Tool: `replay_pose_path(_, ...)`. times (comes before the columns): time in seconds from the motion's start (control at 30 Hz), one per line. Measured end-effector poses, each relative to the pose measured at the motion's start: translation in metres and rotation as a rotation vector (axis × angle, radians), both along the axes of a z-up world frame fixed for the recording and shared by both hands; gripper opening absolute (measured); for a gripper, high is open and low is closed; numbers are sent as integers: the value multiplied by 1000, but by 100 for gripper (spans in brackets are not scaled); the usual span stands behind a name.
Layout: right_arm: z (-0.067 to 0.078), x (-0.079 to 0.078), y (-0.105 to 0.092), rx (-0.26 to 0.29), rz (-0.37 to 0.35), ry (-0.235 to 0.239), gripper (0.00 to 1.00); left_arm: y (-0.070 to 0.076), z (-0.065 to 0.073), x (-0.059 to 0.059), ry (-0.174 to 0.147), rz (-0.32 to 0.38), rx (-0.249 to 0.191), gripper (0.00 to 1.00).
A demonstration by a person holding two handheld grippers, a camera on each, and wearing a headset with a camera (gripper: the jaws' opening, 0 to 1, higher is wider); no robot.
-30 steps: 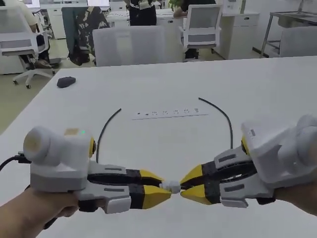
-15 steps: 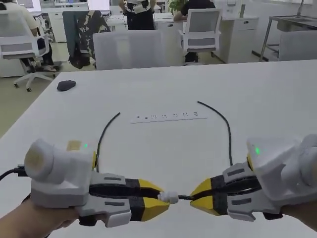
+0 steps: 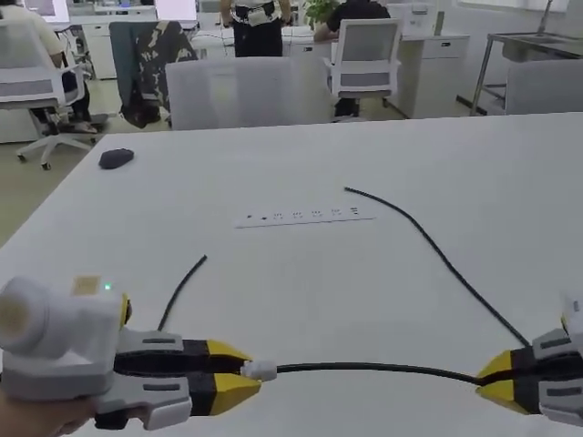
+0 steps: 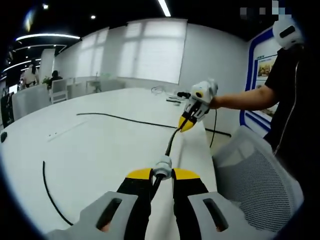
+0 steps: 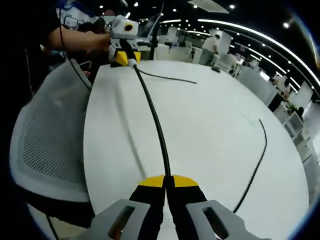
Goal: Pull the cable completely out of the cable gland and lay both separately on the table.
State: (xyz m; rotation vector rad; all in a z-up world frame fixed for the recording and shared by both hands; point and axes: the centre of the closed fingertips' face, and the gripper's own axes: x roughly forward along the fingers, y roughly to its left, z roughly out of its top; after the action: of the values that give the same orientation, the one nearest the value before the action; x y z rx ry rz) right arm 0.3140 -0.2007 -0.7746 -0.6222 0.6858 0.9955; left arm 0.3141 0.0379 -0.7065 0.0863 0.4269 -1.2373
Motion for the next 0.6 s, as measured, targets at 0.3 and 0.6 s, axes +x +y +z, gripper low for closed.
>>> replay_pose_path(0.3,0,-3,1,36,-78,61,2,2,4,6,-11,22,-4,14)
replay_pose_path(0.6,85,0,113,352,46,59,14,-15,7,-1,-46,-34,12,14)
